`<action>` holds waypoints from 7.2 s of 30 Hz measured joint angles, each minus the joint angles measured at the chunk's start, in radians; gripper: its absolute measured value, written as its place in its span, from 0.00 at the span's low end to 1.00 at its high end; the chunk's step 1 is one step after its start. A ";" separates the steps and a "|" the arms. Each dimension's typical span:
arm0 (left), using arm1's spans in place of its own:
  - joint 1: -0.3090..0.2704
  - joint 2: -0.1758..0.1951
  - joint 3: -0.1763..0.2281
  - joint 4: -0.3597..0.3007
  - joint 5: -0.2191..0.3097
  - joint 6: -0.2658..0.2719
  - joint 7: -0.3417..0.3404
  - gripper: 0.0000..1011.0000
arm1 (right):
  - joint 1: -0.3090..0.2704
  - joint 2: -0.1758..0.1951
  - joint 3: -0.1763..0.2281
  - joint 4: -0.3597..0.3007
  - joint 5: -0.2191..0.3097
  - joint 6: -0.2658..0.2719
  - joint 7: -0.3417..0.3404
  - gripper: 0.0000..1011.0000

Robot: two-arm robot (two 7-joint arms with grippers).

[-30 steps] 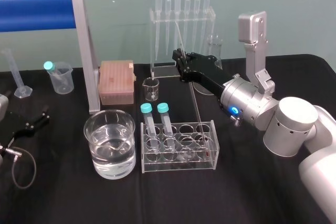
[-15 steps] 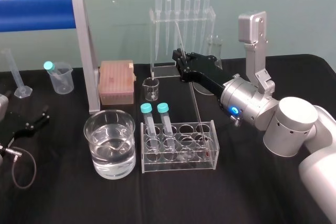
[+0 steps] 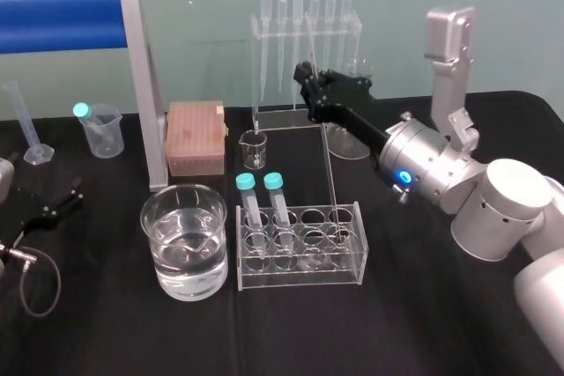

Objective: Hold the thermometer with one hand and immerse one end into the beaker, then reinsert it into the test tube rack.

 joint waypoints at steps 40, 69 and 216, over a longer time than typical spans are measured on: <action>0.000 0.000 0.000 0.000 0.000 0.000 0.000 1.00 | 0.091 -0.004 -0.036 -0.055 0.143 -0.216 0.181 0.05; 0.000 0.000 0.000 0.000 0.000 0.000 0.000 1.00 | 0.252 -0.085 -0.222 0.150 0.243 -0.239 0.385 0.05; 0.000 0.000 0.000 0.000 0.000 0.000 0.000 1.00 | 0.296 -0.205 -0.297 0.449 0.188 -0.332 0.521 0.05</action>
